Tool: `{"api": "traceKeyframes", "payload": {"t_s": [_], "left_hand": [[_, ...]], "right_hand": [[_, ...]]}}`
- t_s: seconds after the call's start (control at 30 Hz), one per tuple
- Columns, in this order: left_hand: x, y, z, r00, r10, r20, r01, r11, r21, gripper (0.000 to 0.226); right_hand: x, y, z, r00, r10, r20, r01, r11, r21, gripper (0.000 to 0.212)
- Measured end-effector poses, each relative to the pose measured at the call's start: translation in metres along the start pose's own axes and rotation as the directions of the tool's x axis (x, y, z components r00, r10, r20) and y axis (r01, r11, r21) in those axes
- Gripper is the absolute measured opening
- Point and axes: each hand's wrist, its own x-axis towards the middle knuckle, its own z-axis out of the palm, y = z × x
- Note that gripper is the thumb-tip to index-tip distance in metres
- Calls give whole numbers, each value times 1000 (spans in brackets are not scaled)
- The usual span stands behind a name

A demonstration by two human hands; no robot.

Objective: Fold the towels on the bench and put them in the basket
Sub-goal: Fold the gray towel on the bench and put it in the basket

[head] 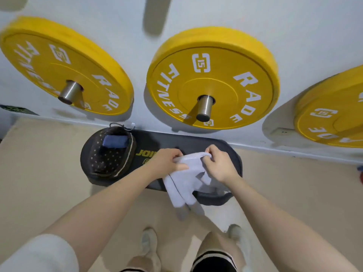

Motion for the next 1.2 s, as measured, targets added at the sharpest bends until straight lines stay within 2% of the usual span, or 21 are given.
{"api": "traceKeyframes", "payload": {"t_s": [0.1,0.2,0.27,0.37,0.47,0.6,0.7,0.77,0.87,0.97,1.0,1.03,1.07,1.1,1.13,1.17,1.2], "left_hand": [[30,-49,-4,992,72,104,-81,993,86,34],[67,-98,10,981,94,169,-96,995,5,38],[98,-134,29,979,101,178,-105,994,9,37],[143,-187,63,993,111,31,-113,991,65,38],[183,-223,89,982,68,-177,-69,998,1,36],[217,-255,107,928,16,-372,-32,999,-38,6],[237,-264,100,842,63,-536,-17,996,90,12],[242,-255,83,755,57,-653,12,995,101,19],[236,-232,51,607,129,-784,-155,987,43,19],[224,-215,35,429,253,-867,-338,935,105,18],[222,-216,34,419,280,-864,-358,925,127,19],[223,-223,37,456,301,-837,-333,930,153,22],[226,-235,45,533,330,-779,-263,940,219,25],[228,-252,59,624,368,-689,-179,926,333,24],[229,-270,74,700,417,-580,-134,874,467,21],[231,-290,91,766,457,-452,-130,799,587,19],[233,-307,108,812,479,-334,-160,733,661,22]], "right_hand": [[20,0,45,995,71,-66,-72,997,-6,16],[51,16,87,983,104,-151,-102,994,27,20],[77,34,113,976,88,-199,-77,995,61,24],[116,68,147,950,74,-302,-27,987,157,32],[150,106,175,919,48,-391,49,971,233,25],[181,143,206,847,35,-531,116,962,247,18],[198,153,206,775,58,-629,90,976,200,22],[204,153,195,725,85,-684,75,977,201,29],[208,140,164,624,112,-773,153,953,262,36],[208,121,139,542,36,-840,287,931,225,37],[206,117,133,520,29,-854,329,916,231,38],[203,118,132,515,19,-857,354,906,233,37],[198,124,133,515,-35,-857,353,919,175,34],[193,138,139,534,-143,-833,305,952,33,30],[187,155,149,600,-265,-755,229,961,-155,30],[180,177,162,694,-350,-630,155,926,-345,34],[173,197,174,793,-373,-482,106,863,-494,43]]}}
